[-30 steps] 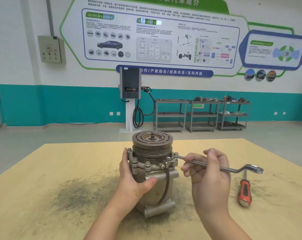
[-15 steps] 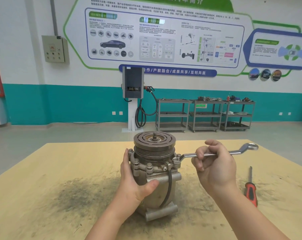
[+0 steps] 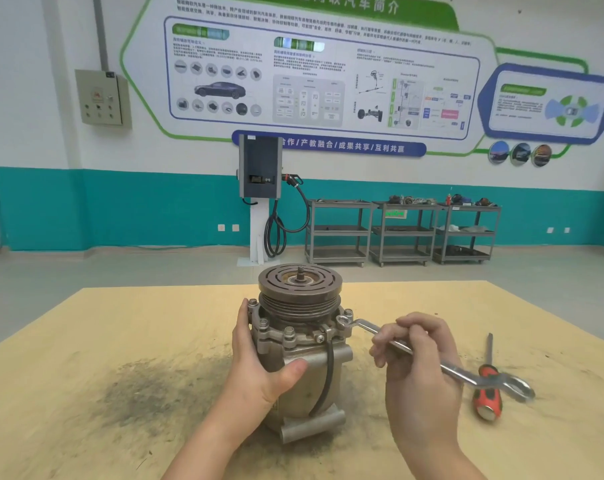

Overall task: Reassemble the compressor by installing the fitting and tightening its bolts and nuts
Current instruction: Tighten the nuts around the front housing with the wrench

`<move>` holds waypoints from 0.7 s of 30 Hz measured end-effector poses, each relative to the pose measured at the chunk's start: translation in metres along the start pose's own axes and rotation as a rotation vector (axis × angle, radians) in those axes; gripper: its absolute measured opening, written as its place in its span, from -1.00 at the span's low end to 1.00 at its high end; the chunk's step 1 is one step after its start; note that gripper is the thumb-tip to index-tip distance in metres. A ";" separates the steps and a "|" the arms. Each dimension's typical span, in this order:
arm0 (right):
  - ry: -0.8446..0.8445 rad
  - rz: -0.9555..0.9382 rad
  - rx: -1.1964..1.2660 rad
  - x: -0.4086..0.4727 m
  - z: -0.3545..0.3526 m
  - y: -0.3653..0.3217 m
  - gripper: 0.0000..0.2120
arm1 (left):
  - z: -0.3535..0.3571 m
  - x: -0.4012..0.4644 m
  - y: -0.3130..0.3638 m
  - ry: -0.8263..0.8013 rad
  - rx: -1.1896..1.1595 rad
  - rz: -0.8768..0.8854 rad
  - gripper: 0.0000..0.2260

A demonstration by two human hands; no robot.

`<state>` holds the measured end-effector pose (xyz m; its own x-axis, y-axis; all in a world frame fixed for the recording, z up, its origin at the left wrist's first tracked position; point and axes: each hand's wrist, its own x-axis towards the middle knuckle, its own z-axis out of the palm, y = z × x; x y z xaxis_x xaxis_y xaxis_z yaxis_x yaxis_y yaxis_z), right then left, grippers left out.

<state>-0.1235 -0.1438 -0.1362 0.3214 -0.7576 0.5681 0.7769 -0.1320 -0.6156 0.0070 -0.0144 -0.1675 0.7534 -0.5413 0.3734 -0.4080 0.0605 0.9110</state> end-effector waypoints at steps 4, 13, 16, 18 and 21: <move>-0.294 -0.389 -0.457 -0.030 0.014 0.002 -0.93 | 0.000 0.000 0.001 0.013 -0.020 0.000 0.09; -0.183 -0.269 -0.225 -0.004 0.030 -0.027 -0.82 | -0.001 -0.004 0.008 -0.005 0.005 -0.032 0.12; 0.009 0.069 0.002 0.017 0.019 -0.028 -0.78 | -0.001 -0.005 0.012 -0.022 0.008 -0.036 0.15; 0.063 0.203 0.056 0.027 0.014 -0.023 -0.78 | -0.001 -0.006 0.014 -0.032 0.000 -0.035 0.17; 0.107 0.331 0.117 0.037 0.013 -0.015 -0.81 | 0.000 -0.006 0.017 -0.030 0.021 -0.037 0.15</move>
<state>-0.1161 -0.1618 -0.0986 0.5126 -0.8103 0.2841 0.6989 0.2015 -0.6862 -0.0044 -0.0098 -0.1544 0.7524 -0.5679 0.3337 -0.3912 0.0223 0.9200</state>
